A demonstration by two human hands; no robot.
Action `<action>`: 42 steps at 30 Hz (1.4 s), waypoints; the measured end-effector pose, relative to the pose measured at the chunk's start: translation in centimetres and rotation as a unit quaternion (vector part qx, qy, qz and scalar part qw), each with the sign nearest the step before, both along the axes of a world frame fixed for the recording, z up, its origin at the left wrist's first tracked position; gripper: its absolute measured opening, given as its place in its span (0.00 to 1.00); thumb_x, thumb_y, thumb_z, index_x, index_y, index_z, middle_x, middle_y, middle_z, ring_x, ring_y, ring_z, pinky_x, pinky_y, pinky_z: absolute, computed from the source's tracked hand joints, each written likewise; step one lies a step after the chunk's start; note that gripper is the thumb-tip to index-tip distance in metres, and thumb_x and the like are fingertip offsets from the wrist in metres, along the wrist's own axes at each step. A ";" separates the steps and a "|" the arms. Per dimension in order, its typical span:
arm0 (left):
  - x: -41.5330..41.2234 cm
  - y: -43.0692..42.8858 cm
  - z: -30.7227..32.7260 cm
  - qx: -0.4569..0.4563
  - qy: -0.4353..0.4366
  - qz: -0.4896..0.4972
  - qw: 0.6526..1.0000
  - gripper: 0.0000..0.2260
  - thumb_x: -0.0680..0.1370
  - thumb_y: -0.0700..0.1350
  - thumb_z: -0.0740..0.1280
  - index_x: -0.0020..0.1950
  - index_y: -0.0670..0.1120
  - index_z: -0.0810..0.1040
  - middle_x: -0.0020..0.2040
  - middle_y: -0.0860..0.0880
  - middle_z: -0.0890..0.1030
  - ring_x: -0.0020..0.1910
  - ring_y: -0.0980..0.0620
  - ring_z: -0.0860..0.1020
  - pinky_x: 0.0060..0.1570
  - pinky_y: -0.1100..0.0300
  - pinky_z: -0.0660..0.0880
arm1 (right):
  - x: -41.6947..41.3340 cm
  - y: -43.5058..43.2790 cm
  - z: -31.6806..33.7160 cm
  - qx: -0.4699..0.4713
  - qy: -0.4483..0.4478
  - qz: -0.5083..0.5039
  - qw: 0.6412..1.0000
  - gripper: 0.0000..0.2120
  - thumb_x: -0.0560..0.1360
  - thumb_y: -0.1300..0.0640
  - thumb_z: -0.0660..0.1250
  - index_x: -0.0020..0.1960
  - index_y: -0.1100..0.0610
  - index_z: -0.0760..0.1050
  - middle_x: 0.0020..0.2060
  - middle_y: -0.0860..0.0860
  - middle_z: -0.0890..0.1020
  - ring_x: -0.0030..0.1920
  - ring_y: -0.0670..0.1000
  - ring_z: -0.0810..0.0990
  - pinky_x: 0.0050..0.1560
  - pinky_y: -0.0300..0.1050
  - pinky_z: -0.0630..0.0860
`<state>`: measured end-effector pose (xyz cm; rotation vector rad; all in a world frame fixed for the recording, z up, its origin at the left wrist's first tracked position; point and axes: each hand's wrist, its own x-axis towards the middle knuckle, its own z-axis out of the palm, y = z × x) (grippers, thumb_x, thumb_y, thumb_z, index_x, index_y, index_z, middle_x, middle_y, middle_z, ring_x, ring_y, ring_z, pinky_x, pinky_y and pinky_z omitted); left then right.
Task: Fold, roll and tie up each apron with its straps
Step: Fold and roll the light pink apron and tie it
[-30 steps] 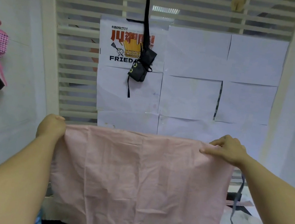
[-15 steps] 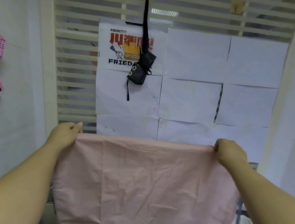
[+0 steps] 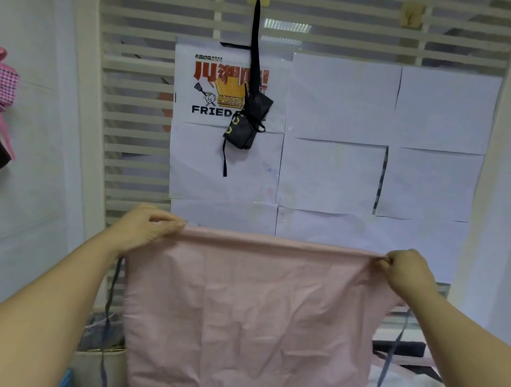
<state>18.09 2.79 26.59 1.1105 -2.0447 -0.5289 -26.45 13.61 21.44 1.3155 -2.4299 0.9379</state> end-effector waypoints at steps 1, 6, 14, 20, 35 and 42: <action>-0.5 0.0 0.1 -0.004 -0.036 -0.010 0.999 0.03 0.74 0.52 0.70 0.45 0.60 0.79 0.49 0.60 0.73 0.48 0.65 0.71 0.47 0.68 0.66 | -0.1 0.3 0.1 0.007 -0.015 -0.028 0.999 0.19 0.77 0.58 0.62 0.28 0.57 0.68 0.31 0.55 0.72 0.31 0.55 0.71 0.29 0.43 0.63; -1.7 -0.2 0.1 -0.062 -0.129 -0.014 0.990 0.13 0.73 0.50 0.73 0.52 0.63 0.75 0.49 0.52 0.69 0.47 0.57 0.70 0.43 0.72 0.64 | -0.9 1.1 0.1 -0.039 -0.059 -0.025 0.997 0.10 0.77 0.62 0.61 0.44 0.63 0.79 0.42 0.63 0.82 0.46 0.62 0.79 0.42 0.49 0.73; -1.3 0.2 2.1 0.118 0.297 -0.045 0.946 0.24 0.77 0.31 0.65 0.64 0.56 0.71 0.60 0.47 0.71 0.53 0.54 0.74 0.46 0.61 0.73 | -0.7 3.3 1.9 -0.128 -0.052 0.051 0.989 0.12 0.71 0.66 0.57 0.38 0.62 0.79 0.41 0.59 0.78 0.45 0.57 0.72 0.44 0.45 0.64; -1.7 0.0 2.1 0.035 0.275 0.036 0.960 0.10 0.77 0.35 0.67 0.51 0.50 0.79 0.54 0.47 0.79 0.45 0.56 0.77 0.55 0.59 0.73 | 0.3 4.0 1.3 -0.149 -0.096 0.065 0.982 0.07 0.73 0.68 0.60 0.38 0.64 0.75 0.35 0.57 0.79 0.40 0.58 0.73 0.35 0.43 0.67; -2.1 -1.0 -1.5 -0.153 -0.233 0.288 0.916 0.12 0.77 0.40 0.57 0.40 0.46 0.79 0.45 0.46 0.77 0.52 0.41 0.74 0.63 0.45 0.65 | 3.6 3.4 3.2 -0.206 -0.045 0.066 0.975 0.06 0.73 0.62 0.62 0.40 0.61 0.77 0.33 0.56 0.80 0.40 0.58 0.75 0.36 0.46 0.66; -5.8 1.9 -5.3 -0.092 -0.020 0.213 0.972 0.13 0.82 0.47 0.52 0.54 0.46 0.75 0.53 0.47 0.80 0.58 0.43 0.75 0.73 0.45 0.47 | 6.4 4.1 6.1 -0.256 -0.003 0.098 0.962 0.06 0.70 0.62 0.64 0.35 0.59 0.75 0.29 0.52 0.77 0.36 0.55 0.74 0.37 0.44 0.65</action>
